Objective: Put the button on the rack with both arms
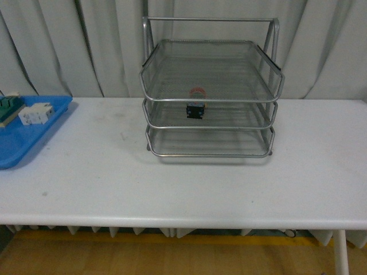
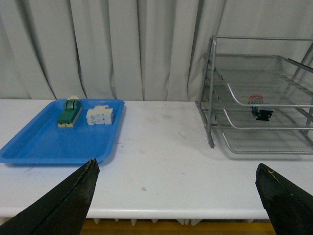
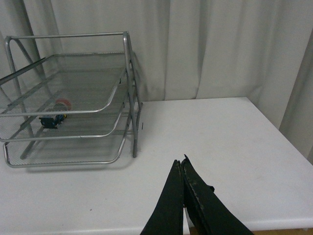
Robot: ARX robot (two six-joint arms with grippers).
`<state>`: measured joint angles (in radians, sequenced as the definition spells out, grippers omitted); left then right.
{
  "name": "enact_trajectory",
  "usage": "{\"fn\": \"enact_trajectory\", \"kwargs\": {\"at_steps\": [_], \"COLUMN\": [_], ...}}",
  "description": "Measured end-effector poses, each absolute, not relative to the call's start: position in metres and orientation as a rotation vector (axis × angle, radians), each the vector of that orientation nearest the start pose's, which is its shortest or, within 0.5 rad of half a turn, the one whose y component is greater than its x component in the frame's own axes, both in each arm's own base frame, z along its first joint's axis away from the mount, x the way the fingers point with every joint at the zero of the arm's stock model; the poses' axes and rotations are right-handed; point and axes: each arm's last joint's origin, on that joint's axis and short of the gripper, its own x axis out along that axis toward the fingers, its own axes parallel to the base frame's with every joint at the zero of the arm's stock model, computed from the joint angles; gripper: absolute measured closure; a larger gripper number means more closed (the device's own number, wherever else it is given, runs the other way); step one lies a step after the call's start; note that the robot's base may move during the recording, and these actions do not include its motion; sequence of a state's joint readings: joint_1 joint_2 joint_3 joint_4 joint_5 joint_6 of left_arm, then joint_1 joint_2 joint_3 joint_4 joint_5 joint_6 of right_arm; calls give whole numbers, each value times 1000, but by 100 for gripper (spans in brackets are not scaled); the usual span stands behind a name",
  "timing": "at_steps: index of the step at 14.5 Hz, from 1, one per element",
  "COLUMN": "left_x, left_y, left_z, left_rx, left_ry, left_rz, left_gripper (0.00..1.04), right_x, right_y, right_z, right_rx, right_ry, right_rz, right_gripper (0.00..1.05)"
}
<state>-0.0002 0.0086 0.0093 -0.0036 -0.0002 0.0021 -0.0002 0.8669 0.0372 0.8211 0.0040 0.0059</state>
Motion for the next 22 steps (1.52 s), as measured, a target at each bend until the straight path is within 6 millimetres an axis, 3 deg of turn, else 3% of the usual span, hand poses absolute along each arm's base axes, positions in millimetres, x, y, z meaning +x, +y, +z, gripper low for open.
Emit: {"fn": "enact_trajectory", "kwargs": {"at_steps": [7,20,21,22], "left_x": [98,98,98,98], "left_y": [0,0,0,0], "left_z": [166,166,166,166], "left_rx": [2,2,2,2], "left_ry": [3,3,3,4], "left_rz": [0,0,0,0], "left_gripper": [7,7,7,7], "right_x": [130,109,101,97], "right_y": [0,0,0,0], "right_z": [169,170,163,169], "right_rx": [6,6,6,6], "right_ry": [-7,-13,43,-16], "right_rz": [-3,-3,-1,-1], "right_gripper": [103,103,103,103]}}
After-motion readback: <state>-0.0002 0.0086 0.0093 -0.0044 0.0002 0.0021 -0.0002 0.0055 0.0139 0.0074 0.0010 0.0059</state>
